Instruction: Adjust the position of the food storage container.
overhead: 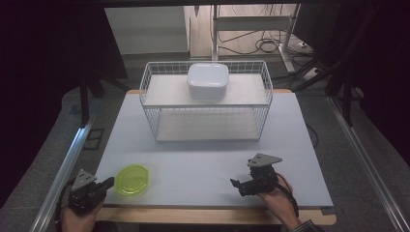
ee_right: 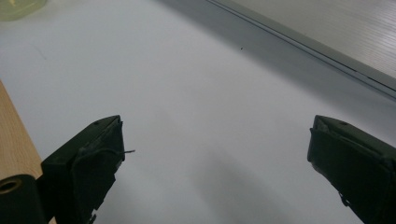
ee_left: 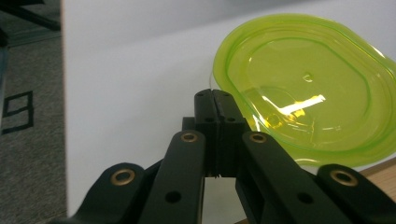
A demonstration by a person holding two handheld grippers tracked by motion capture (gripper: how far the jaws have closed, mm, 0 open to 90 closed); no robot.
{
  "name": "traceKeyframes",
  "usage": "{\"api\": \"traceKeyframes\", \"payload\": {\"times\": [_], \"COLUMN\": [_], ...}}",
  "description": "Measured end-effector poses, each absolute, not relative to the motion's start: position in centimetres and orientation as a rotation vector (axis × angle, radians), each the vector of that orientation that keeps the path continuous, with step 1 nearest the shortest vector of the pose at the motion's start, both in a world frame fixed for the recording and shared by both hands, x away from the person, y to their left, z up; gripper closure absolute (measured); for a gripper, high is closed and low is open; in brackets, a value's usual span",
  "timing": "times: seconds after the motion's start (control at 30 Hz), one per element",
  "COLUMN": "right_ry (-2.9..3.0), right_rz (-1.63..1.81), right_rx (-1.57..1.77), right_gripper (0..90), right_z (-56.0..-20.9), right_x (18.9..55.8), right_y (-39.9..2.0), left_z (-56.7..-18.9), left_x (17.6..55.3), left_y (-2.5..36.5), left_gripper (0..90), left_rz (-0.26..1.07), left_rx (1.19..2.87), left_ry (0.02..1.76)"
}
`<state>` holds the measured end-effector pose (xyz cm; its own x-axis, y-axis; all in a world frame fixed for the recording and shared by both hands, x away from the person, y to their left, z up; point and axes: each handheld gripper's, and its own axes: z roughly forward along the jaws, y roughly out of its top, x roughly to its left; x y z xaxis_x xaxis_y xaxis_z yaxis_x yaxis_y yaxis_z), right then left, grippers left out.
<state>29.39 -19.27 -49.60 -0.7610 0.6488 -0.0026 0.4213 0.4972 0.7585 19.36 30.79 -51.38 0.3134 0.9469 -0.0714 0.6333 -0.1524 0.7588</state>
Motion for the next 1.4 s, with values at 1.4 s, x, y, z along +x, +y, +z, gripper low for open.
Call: {"api": "traceKeyframes", "payload": {"times": [1.4], "right_ry": [2.482], "right_rz": [1.083], "right_rx": [0.919], "right_gripper": [4.3], "right_z": [-50.2], "right_x": [29.7], "right_y": [-19.0], "left_z": [-53.5], "left_x": [24.8], "left_y": [20.7], "left_gripper": [89.9], "left_rz": [0.195], "left_rx": [2.105], "left_ry": [1.124]}}
